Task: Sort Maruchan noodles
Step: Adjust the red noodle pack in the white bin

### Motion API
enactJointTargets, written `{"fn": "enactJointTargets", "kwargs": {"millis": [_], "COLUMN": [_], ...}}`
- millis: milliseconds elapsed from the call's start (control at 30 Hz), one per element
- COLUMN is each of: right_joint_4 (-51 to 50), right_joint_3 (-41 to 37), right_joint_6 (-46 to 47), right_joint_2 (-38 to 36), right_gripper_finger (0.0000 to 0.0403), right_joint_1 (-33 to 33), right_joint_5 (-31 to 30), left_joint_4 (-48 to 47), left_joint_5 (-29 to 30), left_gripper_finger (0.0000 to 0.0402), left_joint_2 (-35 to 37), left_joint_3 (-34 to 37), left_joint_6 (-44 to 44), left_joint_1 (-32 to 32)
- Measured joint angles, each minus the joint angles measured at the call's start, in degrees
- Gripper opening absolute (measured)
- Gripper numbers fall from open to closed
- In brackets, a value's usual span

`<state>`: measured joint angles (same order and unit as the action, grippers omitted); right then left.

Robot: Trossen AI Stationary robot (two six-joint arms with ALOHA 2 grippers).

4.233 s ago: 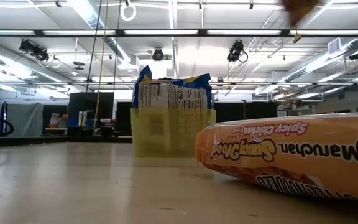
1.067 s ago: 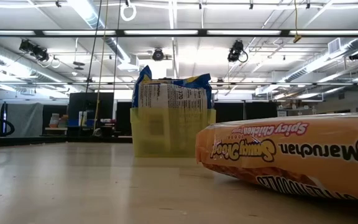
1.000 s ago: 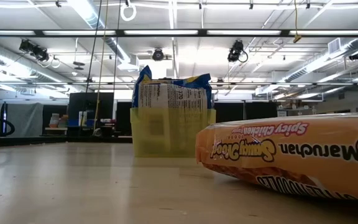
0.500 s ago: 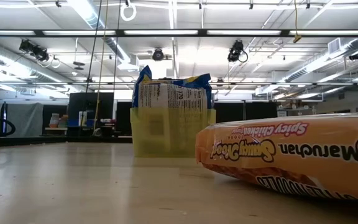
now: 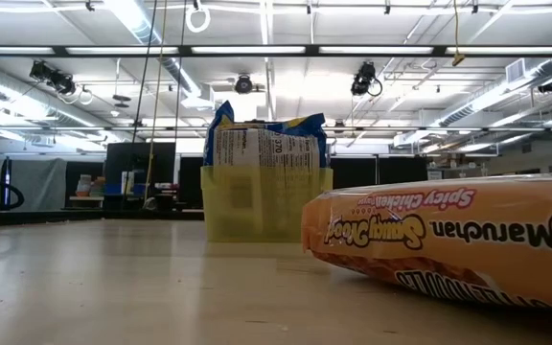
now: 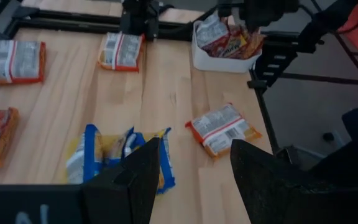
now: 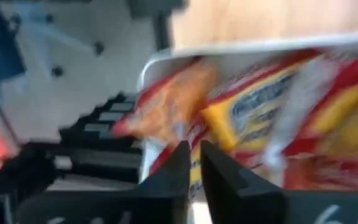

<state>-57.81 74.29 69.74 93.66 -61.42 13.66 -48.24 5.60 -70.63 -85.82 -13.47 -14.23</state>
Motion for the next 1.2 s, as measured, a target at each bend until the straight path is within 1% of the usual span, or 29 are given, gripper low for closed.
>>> {"fn": "enactJointTargets", "kwargs": {"millis": [67, 200, 300, 433, 567, 600, 700, 733, 900, 967, 1033, 1100, 1167, 1200], "right_joint_4": [0.7, 0.7, 1.1, 2.0, 0.6, 0.5, 1.1, 1.6, 3.2, 3.2, 2.8, 2.0, 0.7, -0.5], "right_joint_3": [-1.0, -3.6, -6.2, -7.3, -5.4, -4.7, -4.7, -5.2, -7.6, -8.2, -8.5, -8.6, -8.4, -7.8], "right_joint_6": [1.4, 1.8, 1.3, 0.3, 2.3, 2.5, 2.5, 2.7, 0.7, -0.9, -1.0, -1.1, -1.0, -1.2], "right_joint_2": [0.7, 1.3, 1.3, 1.3, 1.4, 1.4, 1.4, 1.5, 3.4, 3.8, 3.8, 3.7, 3.6, 3.5], "right_gripper_finger": [0.0065, 0.0114, 0.0135, 0.014, 0.014, 0.0141, 0.0146, 0.0147, 0.0149, 0.0141, 0.0118, 0.0079, 0.0028, 0.0015], "right_joint_1": [-1.4, -2.6, -2.2, -2.2, -1.5, -1.5, -2.0, -2.3, -2.9, -3.0, -3.0, -2.7, -2.2, -2.0], "right_joint_5": [1.6, 0.7, 1.7, 2.9, 3.2, 2.0, -4.8, -5.6, -3.0, -2.7, -3.1, -3.3, -2.1, -1.9], "left_joint_4": [-0.2, -0.1, -0.1, -0.1, -0.4, -0.6, -0.4, -0.4, -0.4, -0.4, -0.4, -0.4, -0.4, -0.4], "left_joint_5": [0.0, 0.7, 1.3, 1.4, 1.3, 1.3, 1.8, 2.1, 2.3, 2.3, 2.3, 2.3, 2.3, 2.3], "left_gripper_finger": [0.0199, 0.0199, 0.0199, 0.0199, 0.0199, 0.0199, 0.0199, 0.0199, 0.0199, 0.0199, 0.0199, 0.0199, 0.0199, 0.0199], "left_joint_2": [0.0, 0.0, 0.0, 0.0, 0.0, 0.0, -0.1, -0.1, -0.3, -0.3, -0.3, -0.3, -0.3, -0.3], "left_joint_3": [0.0, 0.0, 0.0, 0.0, 0.0, 0.0, 0.0, 0.0, 0.0, 0.0, 0.0, 0.0, 0.0, 0.0], "left_joint_6": [-0.4, 0.2, -0.2, -1.5, -3.3, -3.5, -2.8, -2.6, -2.6, -2.7, -2.8, -2.8, -2.8, -2.8], "left_joint_1": [-0.6, -1.4, -1.4, -1.4, -1.5, -1.6, -1.8, -1.8, -1.7, -1.7, -1.7, -1.7, -1.7, -1.7]}}
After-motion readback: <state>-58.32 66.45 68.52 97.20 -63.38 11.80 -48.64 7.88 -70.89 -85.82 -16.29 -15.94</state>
